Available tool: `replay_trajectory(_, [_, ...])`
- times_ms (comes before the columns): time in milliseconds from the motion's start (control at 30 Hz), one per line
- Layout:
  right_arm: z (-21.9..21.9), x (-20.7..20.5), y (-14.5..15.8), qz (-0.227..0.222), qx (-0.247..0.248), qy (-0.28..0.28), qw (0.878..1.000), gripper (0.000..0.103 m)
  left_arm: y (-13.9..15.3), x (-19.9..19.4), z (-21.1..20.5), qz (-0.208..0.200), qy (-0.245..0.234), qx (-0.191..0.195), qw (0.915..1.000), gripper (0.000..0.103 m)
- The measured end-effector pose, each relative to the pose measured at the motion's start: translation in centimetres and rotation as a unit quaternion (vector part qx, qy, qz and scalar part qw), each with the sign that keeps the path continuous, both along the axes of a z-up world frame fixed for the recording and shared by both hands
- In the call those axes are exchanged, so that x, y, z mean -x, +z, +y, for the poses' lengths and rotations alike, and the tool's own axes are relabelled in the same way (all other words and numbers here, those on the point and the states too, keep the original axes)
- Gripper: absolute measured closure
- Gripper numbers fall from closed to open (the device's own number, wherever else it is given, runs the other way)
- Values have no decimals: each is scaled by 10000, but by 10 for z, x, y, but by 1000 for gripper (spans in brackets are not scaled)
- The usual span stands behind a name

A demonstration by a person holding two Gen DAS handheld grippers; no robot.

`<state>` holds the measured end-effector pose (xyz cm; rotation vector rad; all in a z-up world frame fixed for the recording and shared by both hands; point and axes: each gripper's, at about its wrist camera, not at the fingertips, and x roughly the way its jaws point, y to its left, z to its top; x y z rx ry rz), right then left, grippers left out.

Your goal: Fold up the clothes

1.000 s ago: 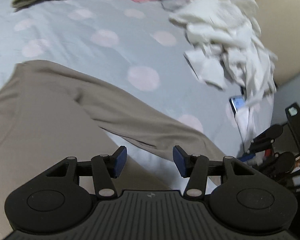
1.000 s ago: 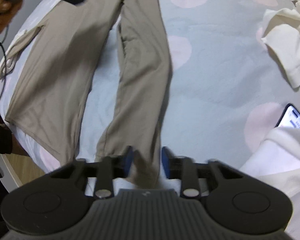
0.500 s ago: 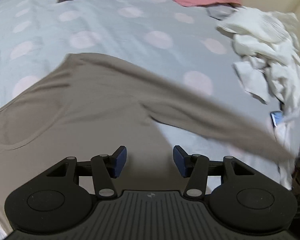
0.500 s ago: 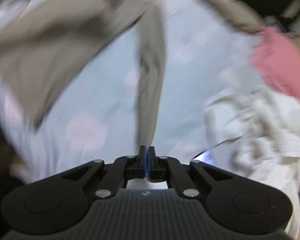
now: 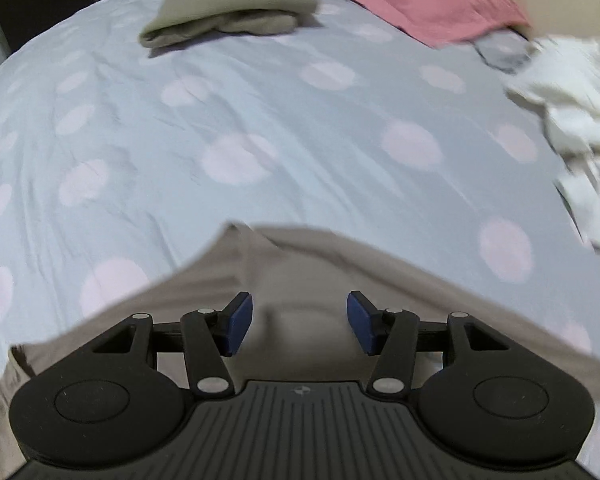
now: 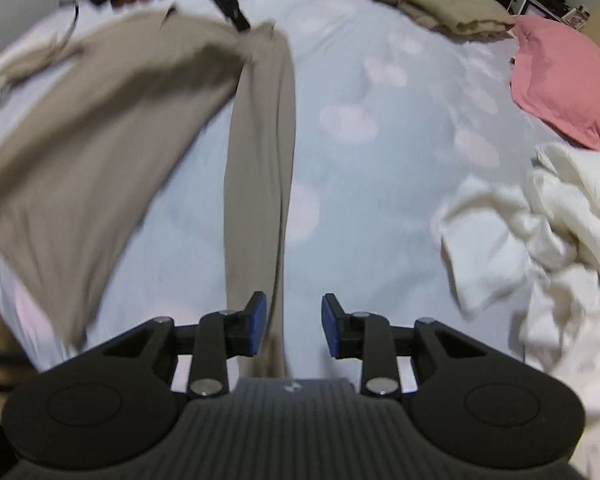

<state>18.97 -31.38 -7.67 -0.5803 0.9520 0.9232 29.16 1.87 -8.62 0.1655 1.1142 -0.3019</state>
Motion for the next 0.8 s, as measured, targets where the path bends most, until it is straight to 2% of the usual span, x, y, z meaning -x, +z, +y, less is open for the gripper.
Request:
replay_trajectory(100, [23, -27, 1, 239, -447, -23, 9987, 69, -11, -28, 8, 70, 188, 66, 9998, 52])
replay_trajectory(233, [65, -64, -12, 511, -903, -60, 9946, 69, -36, -57, 21, 415, 481, 248, 9977, 52])
replay_trajectory(267, [75, -75, -15, 580, -1000, -92, 9933, 69, -41, -62, 24, 491, 544, 329, 9968, 53])
replay_trajectory(333, [94, -96, -21, 719, -1193, -154, 9901, 69, -48, -68, 33, 624, 546, 758, 9937, 57])
replay_trajectory(400, [107, -112, -24, 922, -1423, -179, 9854, 69, -53, -74, 41, 713, 574, 1181, 9888, 65])
replay_trajectory(433, [116, -120, -26, 973, -1513, -177, 9835, 69, -55, -76, 44, 733, 614, 1315, 9867, 77])
replay_trajectory(467, [124, -125, -27, 985, -1555, -143, 9828, 69, -57, -79, 47, 751, 658, 1443, 9845, 85])
replay_trajectory(533, [141, -129, -31, 919, -1529, -83, 9839, 70, -61, -84, 53, 750, 806, 1654, 9801, 92])
replay_trajectory(567, [149, -132, -33, 890, -1518, -56, 9844, 69, -63, -85, 59, 767, 915, 1876, 9750, 95])
replay_trajectory(633, [158, -142, -39, 1050, -1591, -143, 9816, 71, -68, -87, 68, 826, 1094, 2253, 9646, 97])
replay_trajectory(700, [166, -151, -46, 1210, -1662, -229, 9784, 78, -72, -87, 73, 877, 1112, 2394, 9605, 99])
replay_trajectory(800, [166, -159, -52, 1374, -1658, -336, 9760, 81, -76, -87, 79, 892, 1104, 2540, 9567, 100])
